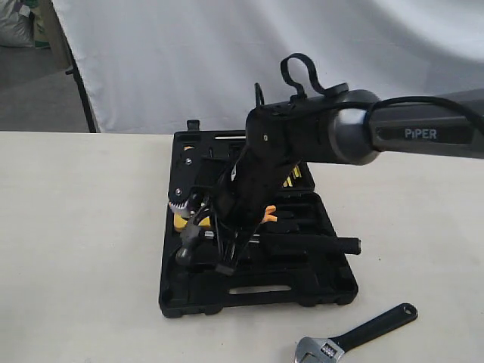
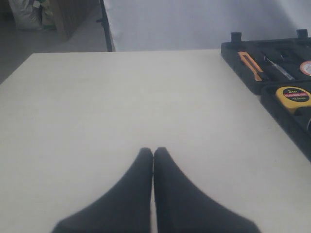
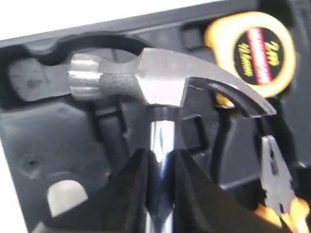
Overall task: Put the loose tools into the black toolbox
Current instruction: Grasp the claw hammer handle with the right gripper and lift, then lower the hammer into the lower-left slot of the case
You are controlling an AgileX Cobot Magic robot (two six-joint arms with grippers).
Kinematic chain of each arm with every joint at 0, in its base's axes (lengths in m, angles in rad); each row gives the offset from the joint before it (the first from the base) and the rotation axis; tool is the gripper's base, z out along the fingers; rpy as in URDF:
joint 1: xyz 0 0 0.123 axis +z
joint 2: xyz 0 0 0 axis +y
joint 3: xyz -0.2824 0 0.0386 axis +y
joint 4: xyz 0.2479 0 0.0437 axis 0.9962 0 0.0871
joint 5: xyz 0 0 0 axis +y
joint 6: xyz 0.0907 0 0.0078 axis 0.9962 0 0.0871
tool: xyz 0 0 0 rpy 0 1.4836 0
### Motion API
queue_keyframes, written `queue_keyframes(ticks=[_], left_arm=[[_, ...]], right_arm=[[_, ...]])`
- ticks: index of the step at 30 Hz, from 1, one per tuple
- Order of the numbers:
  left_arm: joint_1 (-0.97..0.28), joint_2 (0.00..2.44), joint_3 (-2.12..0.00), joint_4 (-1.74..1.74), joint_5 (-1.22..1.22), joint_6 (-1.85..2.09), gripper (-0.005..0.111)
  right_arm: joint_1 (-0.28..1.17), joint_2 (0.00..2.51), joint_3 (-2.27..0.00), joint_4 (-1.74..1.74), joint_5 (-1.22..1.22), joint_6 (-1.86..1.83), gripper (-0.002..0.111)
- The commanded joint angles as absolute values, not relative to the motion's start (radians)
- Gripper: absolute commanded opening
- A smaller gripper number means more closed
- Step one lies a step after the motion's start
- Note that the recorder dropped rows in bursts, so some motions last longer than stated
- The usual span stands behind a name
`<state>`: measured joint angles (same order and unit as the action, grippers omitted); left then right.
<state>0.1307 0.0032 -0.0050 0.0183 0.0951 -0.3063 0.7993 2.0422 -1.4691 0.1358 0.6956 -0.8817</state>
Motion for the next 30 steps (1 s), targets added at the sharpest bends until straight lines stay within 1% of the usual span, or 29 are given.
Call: queue_keyframes(ticks=[1,11,24,25,27,30], left_arm=[[0.156,0.0,-0.008,0.023,0.088,-0.311,0.001],[0.156,0.0,-0.008,0.023,0.088,-0.311,0.001],[0.156,0.0,-0.008,0.023,0.088,-0.311,0.001],[0.156,0.0,-0.008,0.023,0.088,-0.311,0.001],[0.156,0.0,-0.008,0.023,0.088,-0.311,0.001],[0.156,0.0,-0.008,0.023,0.088,-0.311,0.001]], right_arm=[[0.831,2.053,-1.48,0.137,0.718,-1.001,0.0],[0.852,2.078,-1.48,0.137,0.765,-1.117,0.0],[0.852,2.078,-1.48,0.137,0.76,-1.121,0.001],[0.852,2.078,-1.48,0.137,0.758,-1.121,0.002],[0.852,2.078,-1.48,0.137,0.756,-1.121,0.01],[0.852,2.078,-1.48,0.137,0.754,-1.119,0.034]])
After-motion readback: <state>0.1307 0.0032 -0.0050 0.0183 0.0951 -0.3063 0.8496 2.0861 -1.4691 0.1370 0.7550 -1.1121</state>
